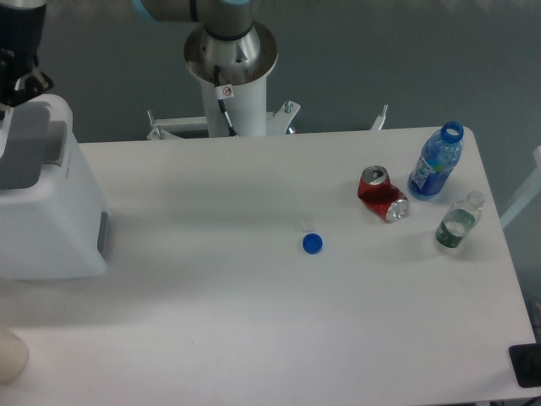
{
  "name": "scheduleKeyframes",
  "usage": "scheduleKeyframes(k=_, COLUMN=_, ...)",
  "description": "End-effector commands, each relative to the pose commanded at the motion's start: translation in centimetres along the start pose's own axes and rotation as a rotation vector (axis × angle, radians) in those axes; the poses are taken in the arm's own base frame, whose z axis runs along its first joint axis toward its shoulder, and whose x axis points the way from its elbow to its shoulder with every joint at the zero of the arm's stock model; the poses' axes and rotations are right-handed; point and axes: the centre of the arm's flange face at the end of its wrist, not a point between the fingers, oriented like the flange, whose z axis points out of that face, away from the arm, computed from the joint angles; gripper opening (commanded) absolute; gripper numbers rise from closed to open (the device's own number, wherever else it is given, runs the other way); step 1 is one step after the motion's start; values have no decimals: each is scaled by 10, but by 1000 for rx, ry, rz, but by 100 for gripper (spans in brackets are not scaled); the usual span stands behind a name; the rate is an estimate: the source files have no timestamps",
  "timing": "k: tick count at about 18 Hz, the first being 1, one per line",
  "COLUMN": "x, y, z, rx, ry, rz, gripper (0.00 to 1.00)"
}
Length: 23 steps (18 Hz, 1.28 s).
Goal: Close the trash can
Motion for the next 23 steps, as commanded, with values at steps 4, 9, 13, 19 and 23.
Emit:
scheduleKeyframes(k=4, x=-3, y=1, z=5, rx=-12, ry=-6, rz=-4, gripper=0)
scheduleKeyframes(k=9, x=-7, y=1, z=8, rx=-24, ry=-30, rz=-6, gripper=0)
scheduleKeyframes(k=13, x=-11, y=5, z=17, rx=-49, ry=-47, rz=-12, gripper=0)
scheduleKeyframes(k=19, x=-16, y=9, z=21, rx=-67, ry=-78, rz=-14, gripper=0)
scheduleKeyframes(k=23, x=-18, y=12, z=23, rx=-78, ry=-99, rz=-16, gripper=0)
